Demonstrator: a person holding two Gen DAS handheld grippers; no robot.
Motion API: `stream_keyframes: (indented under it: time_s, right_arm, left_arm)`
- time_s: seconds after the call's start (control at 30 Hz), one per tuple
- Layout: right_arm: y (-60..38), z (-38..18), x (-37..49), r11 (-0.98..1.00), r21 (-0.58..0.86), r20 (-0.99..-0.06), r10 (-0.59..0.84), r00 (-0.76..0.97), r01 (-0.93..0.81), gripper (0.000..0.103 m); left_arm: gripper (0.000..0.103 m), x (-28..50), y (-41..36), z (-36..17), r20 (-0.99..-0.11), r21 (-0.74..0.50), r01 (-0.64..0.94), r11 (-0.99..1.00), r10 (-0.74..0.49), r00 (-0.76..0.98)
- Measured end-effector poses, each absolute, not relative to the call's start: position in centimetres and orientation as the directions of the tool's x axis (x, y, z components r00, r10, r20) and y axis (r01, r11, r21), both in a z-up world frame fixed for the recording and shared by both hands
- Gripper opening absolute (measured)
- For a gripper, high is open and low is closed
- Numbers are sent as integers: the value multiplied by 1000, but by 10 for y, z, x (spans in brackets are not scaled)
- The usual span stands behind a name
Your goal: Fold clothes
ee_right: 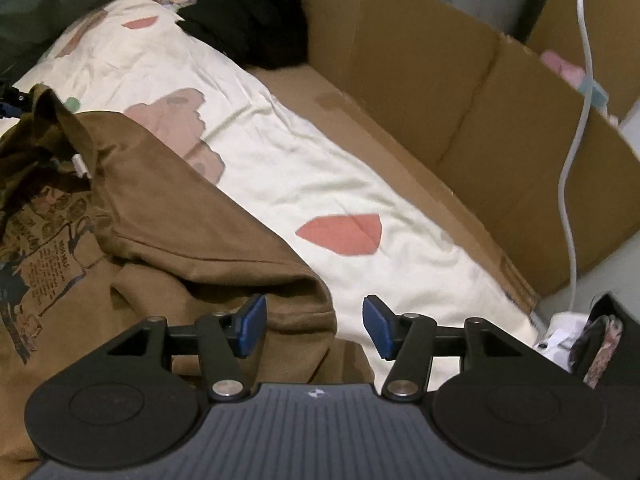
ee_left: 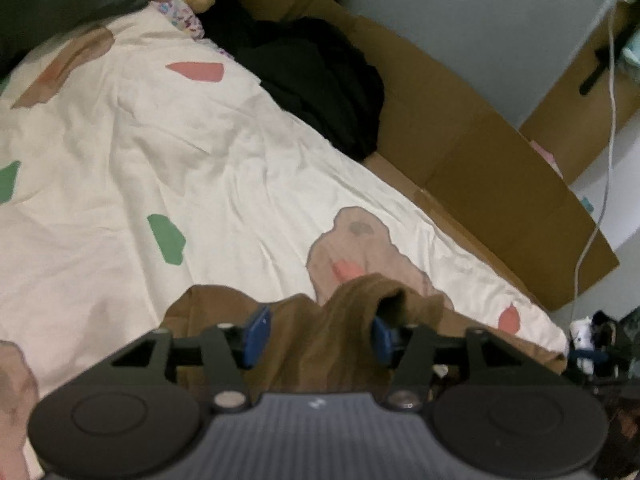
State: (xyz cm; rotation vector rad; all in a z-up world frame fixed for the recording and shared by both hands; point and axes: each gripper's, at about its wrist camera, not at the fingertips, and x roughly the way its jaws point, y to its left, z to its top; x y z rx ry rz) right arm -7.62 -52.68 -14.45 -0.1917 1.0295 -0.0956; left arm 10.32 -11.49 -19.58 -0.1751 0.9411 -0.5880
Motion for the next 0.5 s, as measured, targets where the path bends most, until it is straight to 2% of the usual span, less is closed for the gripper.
stream_keyframes:
  time_s: [0.07,0.3,0.5]
  right_arm:
    - [-513,-139,-77,963,-261,-815,-181,551,-70,63]
    - [-488,-138,-70,942,-282,-806,-129,578,-183,64]
    - [-465,-147,-62,907,-301,-815,-84,573,-294,64]
  left_arm:
    - [57,94,-114,-191,-701,-369,422,828,-546,459]
    - [63,61,-119,-185,-680,-295,486,823,-538,498]
    - [65,53,-117,-196,-698,-296,455,840,-516,497]
